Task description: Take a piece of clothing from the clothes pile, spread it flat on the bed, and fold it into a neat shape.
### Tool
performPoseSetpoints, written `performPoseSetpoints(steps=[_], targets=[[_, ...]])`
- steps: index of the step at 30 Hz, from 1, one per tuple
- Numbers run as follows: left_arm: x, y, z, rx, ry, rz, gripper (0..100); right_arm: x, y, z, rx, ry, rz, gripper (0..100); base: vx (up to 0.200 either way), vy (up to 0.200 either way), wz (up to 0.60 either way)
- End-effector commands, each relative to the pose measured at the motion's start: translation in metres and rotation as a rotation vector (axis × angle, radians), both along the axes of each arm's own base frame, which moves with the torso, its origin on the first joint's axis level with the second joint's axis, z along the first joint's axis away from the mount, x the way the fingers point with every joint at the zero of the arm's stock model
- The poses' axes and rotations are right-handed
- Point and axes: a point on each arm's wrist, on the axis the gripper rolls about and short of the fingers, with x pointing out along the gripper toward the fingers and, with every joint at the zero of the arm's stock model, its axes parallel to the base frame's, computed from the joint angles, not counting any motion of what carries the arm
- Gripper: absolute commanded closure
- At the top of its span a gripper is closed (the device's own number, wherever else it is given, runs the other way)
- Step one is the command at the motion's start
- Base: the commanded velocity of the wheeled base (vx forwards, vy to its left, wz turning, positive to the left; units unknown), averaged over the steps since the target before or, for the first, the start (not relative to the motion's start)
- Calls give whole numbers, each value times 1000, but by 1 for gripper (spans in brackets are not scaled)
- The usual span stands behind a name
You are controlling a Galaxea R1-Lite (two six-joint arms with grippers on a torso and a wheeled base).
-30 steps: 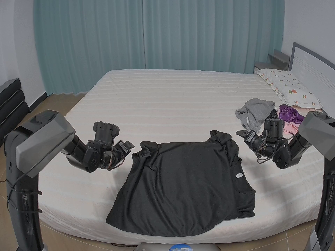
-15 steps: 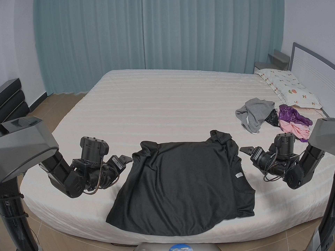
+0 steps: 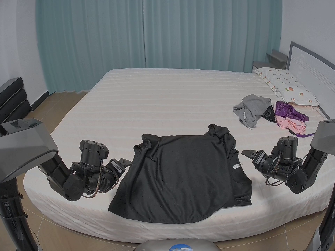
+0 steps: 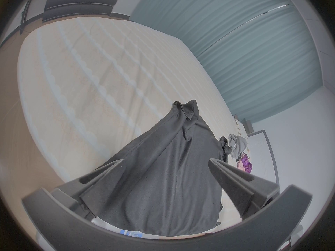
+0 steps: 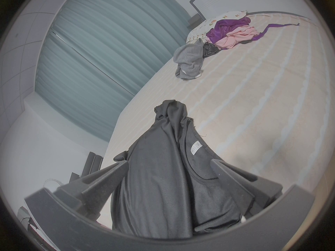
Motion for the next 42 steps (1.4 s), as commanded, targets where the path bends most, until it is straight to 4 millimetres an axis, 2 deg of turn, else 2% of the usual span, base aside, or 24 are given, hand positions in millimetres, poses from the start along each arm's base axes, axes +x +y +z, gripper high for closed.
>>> performPoseSetpoints(steps=[1, 13, 22, 29, 33, 36, 38, 39, 40, 41, 42], targets=[[1, -4, 0, -17, 1, 6, 0, 0, 0, -1, -8, 1, -11, 0, 0, 0, 0], [0, -8, 2, -22, -5, -4, 0, 1, 10, 0, -12, -6, 11, 0, 0, -200, 0], [2, -7, 4, -31, -29, 4, 0, 2, 16, 0, -26, -12, 13, 0, 0, 0, 0], [5, -6, 3, -32, -30, 9, 0, 1, 20, -1, -28, -11, 23, 0, 200, 0, 0], [13, -8, 3, -35, -47, 10, 0, 4, 21, -1, -31, -11, 26, 0, 100, 0, 0], [27, -6, 4, -39, -64, 29, 0, 5, 24, -3, -33, -10, 31, 0, 0, 0, 0], [39, -3, 1, -32, -73, 43, 0, 7, 26, -2, -31, -16, 35, 0, 0, 0, 0], [51, 0, -1, -24, -85, 58, 0, 8, 26, -2, -32, -17, 36, 0, 0, 0, 0], [51, 0, -1, -24, -85, 58, 0, 8, 26, -2, -32, -17, 36, 0, 0, 0, 0], [66, 5, -3, -2, -95, 63, 0, 10, 27, -1, -33, -26, 39, 0, 0, 0, 0], [73, 7, -5, 16, -95, 58, 0, 10, 27, -1, -33, -26, 39, 0, 0, 0, 0]])
